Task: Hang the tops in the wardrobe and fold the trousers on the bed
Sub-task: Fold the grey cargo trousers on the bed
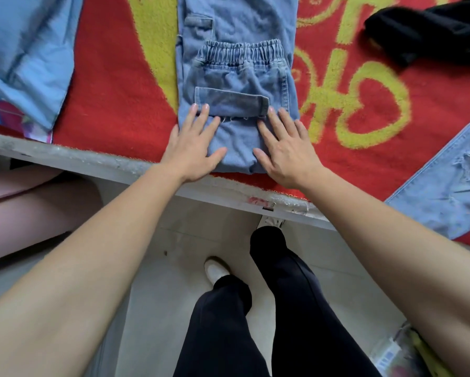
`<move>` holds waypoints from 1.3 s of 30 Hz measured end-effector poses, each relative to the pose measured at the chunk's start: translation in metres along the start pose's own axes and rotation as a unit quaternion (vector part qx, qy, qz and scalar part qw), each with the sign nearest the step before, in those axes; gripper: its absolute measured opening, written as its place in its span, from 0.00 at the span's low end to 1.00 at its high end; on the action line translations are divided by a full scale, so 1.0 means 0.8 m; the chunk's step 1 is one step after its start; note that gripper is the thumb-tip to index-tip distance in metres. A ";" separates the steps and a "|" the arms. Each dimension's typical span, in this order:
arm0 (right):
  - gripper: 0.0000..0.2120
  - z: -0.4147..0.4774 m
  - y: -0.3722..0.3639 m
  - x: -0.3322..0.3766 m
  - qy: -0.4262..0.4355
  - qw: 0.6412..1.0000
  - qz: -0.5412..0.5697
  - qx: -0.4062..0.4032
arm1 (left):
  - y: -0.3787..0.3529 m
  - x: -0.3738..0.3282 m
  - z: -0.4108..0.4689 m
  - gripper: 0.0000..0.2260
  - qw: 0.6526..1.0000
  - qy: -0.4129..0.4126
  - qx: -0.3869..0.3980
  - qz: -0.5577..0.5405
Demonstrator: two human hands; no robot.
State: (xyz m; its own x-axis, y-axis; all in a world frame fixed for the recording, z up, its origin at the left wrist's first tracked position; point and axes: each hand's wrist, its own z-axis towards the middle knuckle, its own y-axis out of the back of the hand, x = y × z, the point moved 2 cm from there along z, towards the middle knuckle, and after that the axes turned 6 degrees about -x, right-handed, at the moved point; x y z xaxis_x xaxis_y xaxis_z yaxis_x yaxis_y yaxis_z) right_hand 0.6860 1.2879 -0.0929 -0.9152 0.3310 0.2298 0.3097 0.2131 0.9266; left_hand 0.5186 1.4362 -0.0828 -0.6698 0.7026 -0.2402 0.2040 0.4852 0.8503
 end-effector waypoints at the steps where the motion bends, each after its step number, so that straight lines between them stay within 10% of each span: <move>1: 0.32 0.003 -0.002 0.000 -0.008 1.000 0.003 0.003 | 0.002 -0.001 0.002 0.32 1.000 0.000 -0.003 -0.008; 10: 0.40 0.035 0.046 0.006 -0.056 0.959 0.228 -0.157 | 0.041 -0.010 0.023 0.48 0.974 0.072 -0.160 -0.141; 15: 0.21 0.022 0.036 0.002 0.062 0.993 0.086 -0.056 | 0.035 -0.010 -0.004 0.26 0.979 -0.096 -0.182 -0.001; 23: 0.49 -0.008 -0.018 0.021 0.033 0.992 -0.097 0.073 | -0.038 -0.001 -0.031 0.40 0.979 -0.066 -0.061 0.180; 39: 0.07 -0.109 0.115 0.049 0.006 0.992 0.030 0.121 | 0.051 -0.070 -0.155 0.21 0.999 -0.031 0.009 -0.012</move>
State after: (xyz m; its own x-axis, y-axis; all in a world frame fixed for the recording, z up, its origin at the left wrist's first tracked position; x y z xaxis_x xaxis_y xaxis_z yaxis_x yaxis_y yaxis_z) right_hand 0.6560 1.2402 0.0275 -0.8955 0.3399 0.2871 0.4155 0.4080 0.8129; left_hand 0.4758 1.3519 0.0234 -0.6295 0.7214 -0.2886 0.2015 0.5103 0.8360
